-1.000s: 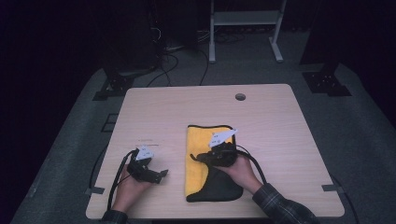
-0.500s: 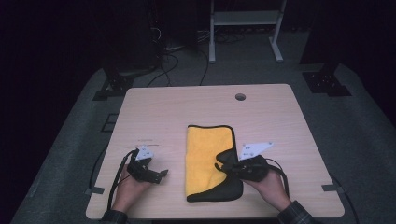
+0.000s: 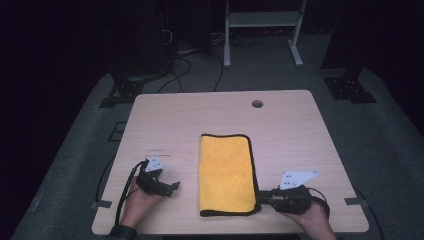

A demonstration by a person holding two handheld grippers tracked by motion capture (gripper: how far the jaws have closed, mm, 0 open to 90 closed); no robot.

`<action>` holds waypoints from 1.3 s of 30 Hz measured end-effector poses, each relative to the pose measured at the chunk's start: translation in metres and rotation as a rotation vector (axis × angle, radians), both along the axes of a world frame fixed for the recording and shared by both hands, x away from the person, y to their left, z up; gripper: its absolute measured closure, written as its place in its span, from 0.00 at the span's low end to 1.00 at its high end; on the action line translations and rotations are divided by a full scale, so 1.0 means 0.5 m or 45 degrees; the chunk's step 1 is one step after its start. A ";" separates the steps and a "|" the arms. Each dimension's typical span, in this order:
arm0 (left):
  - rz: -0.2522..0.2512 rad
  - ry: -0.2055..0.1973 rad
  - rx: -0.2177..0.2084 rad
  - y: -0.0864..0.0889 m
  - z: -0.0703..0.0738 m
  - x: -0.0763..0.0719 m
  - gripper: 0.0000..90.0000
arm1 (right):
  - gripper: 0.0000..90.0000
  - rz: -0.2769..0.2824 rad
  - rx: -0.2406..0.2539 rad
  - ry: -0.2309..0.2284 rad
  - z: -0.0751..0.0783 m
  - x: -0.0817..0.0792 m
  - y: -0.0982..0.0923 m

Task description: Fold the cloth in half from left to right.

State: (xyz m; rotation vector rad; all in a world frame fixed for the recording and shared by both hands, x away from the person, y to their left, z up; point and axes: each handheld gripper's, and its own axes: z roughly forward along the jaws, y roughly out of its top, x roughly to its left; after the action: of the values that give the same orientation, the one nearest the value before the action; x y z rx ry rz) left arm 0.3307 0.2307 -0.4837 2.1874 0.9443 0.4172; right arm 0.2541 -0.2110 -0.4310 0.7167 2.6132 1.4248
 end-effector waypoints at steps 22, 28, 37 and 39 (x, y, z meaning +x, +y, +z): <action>-0.007 0.000 -0.001 0.000 0.000 0.000 0.00 | 0.63 -0.212 -0.103 -0.067 0.001 0.250 0.053; -0.026 0.029 0.019 -0.004 0.007 0.007 0.00 | 0.57 -0.273 -0.131 -0.057 -0.012 0.337 0.059; -0.032 -0.029 -0.140 -0.037 0.063 0.075 0.00 | 0.55 -0.342 -0.156 -0.010 -0.055 0.435 0.057; -0.039 -0.033 -0.165 -0.048 0.073 0.103 0.05 | 0.55 -0.343 -0.150 -0.013 -0.061 0.444 0.055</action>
State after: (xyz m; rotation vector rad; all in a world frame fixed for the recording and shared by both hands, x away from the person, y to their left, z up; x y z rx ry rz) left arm 0.3821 0.2065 -0.4471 2.0720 0.8974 0.3589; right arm 0.4763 -0.1835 -0.4616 0.9966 2.4526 1.1858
